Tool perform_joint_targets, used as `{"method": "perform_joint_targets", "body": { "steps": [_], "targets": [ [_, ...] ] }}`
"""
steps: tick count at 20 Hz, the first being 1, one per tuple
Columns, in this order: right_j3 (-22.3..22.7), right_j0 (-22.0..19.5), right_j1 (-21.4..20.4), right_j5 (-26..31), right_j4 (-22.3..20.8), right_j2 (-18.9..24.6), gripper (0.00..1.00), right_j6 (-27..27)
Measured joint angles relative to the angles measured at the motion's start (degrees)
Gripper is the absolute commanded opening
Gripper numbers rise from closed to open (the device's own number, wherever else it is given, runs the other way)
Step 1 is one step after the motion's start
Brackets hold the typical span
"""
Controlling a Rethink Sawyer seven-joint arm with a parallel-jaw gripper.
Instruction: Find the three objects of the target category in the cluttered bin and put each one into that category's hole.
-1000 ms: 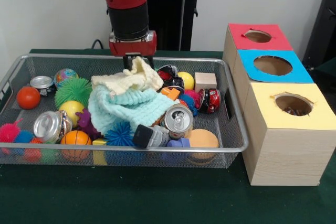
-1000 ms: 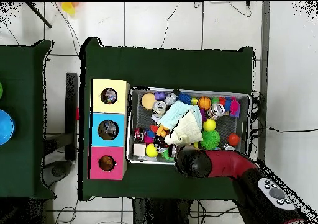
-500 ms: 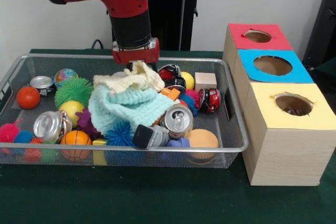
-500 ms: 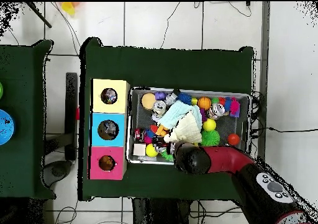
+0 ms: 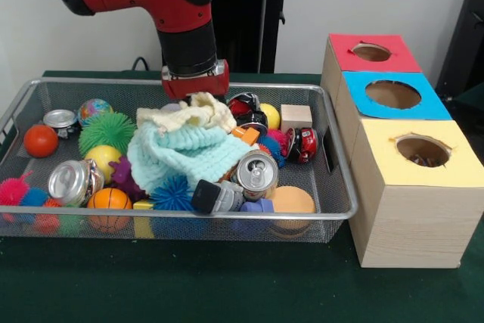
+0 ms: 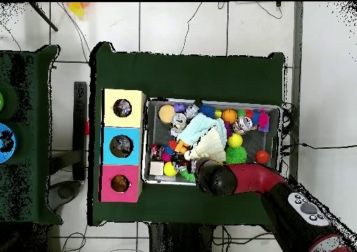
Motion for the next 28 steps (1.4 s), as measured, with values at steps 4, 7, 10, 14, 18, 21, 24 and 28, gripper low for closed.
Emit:
{"method": "perform_joint_targets", "body": {
  "steps": [4,7,10,14,18,21,24,28],
  "targets": [
    [0.0,-0.1,0.0,0.0,-0.1,0.1,1.0,0.0],
    [0.0,-0.4,0.0,0.0,-0.1,0.6,1.0,0.0],
    [0.0,-1.5,0.0,0.6,-0.1,1.9,1.0,0.0],
    [0.0,-3.5,-0.4,3.3,-0.1,4.5,1.0,0.0],
    [0.0,-5.4,-2.2,7.8,-0.2,8.1,1.0,0.0],
    [0.0,-5.9,-3.1,9.2,-0.2,9.4,1.0,0.0],
    [-0.1,-6.6,-4.5,10.4,-0.2,11.7,1.0,0.0],
    [-0.6,-7.2,-5.4,10.4,-0.2,14.0,1.0,0.0]
  ]
}}
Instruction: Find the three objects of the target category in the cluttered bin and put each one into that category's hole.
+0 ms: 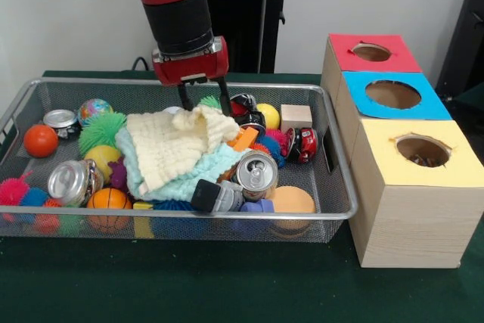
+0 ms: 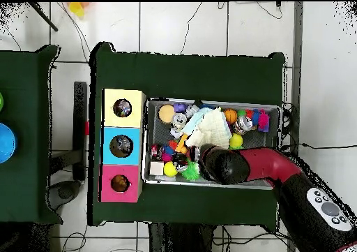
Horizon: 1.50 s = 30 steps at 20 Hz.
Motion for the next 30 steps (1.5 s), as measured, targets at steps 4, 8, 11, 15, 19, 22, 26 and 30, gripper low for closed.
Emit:
{"method": "perform_joint_targets", "body": {
  "steps": [4,8,11,15,19,22,26,30],
  "targets": [
    [-0.8,0.6,-0.2,0.5,0.0,0.1,1.0,0.0],
    [-2.7,1.5,1.4,1.7,-0.9,-0.5,1.0,0.0],
    [-5.0,2.3,4.3,2.0,-3.4,-1.8,1.0,0.0],
    [-7.3,2.4,7.7,2.2,-5.8,-2.9,1.0,0.0],
    [-9.4,2.0,11.2,2.2,-7.0,-3.1,1.0,0.0],
    [-9.8,1.4,12.0,2.2,-7.1,-2.8,1.0,-0.4],
    [-9.8,-0.1,12.1,2.2,-7.1,-1.9,1.0,-0.8],
    [-9.6,-1.7,12.3,2.2,-7.1,-0.9,1.0,-0.8]
  ]
}}
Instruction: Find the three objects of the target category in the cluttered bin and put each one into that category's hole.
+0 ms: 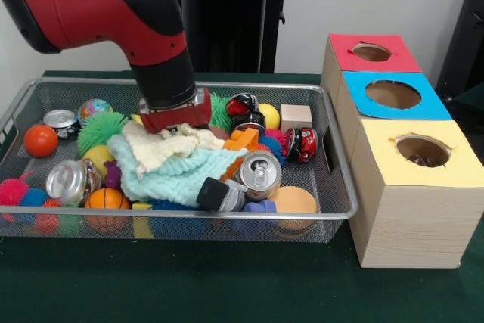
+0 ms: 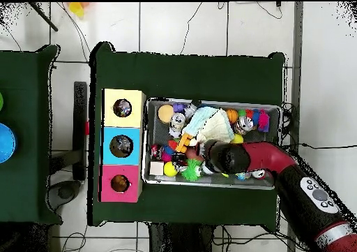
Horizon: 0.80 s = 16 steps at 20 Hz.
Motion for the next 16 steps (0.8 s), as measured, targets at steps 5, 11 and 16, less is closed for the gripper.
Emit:
{"method": "perform_joint_targets", "body": {
  "steps": [5,11,16],
  "targets": [
    [0.1,-0.7,-0.7,2.7,0.8,1.0,1.0,0.0],
    [0.1,-0.7,-2.0,7.6,1.1,2.4,1.0,0.0],
    [0.1,-2.0,-1.9,7.7,0.9,4.1,1.0,0.0]
  ]
}}
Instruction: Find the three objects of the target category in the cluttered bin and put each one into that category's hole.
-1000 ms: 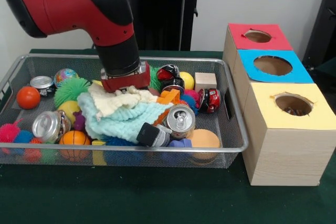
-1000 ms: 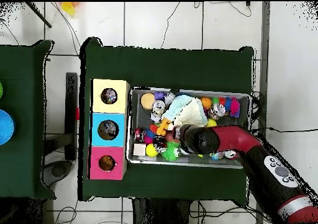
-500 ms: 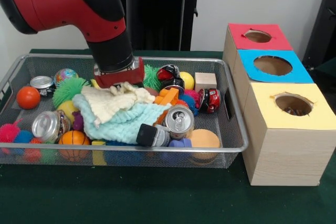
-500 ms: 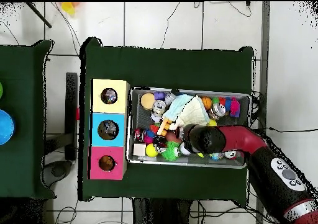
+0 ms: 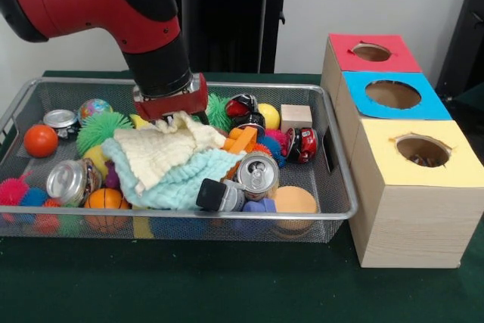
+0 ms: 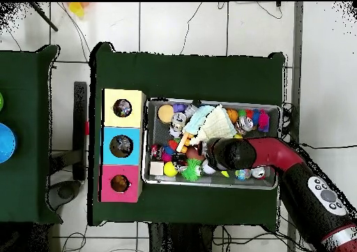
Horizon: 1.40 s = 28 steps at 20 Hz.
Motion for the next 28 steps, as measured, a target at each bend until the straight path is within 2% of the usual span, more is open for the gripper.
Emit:
{"method": "perform_joint_targets", "body": {
  "steps": [8,22,28],
  "targets": [
    [0.0,-1.5,0.2,0.0,-0.2,1.5,1.0,0.0],
    [-0.1,-1.5,0.9,0.0,-1.2,3.9,1.0,0.0],
    [-0.1,0.1,-0.9,-0.3,-5.2,3.9,1.0,0.0]
  ]
}}
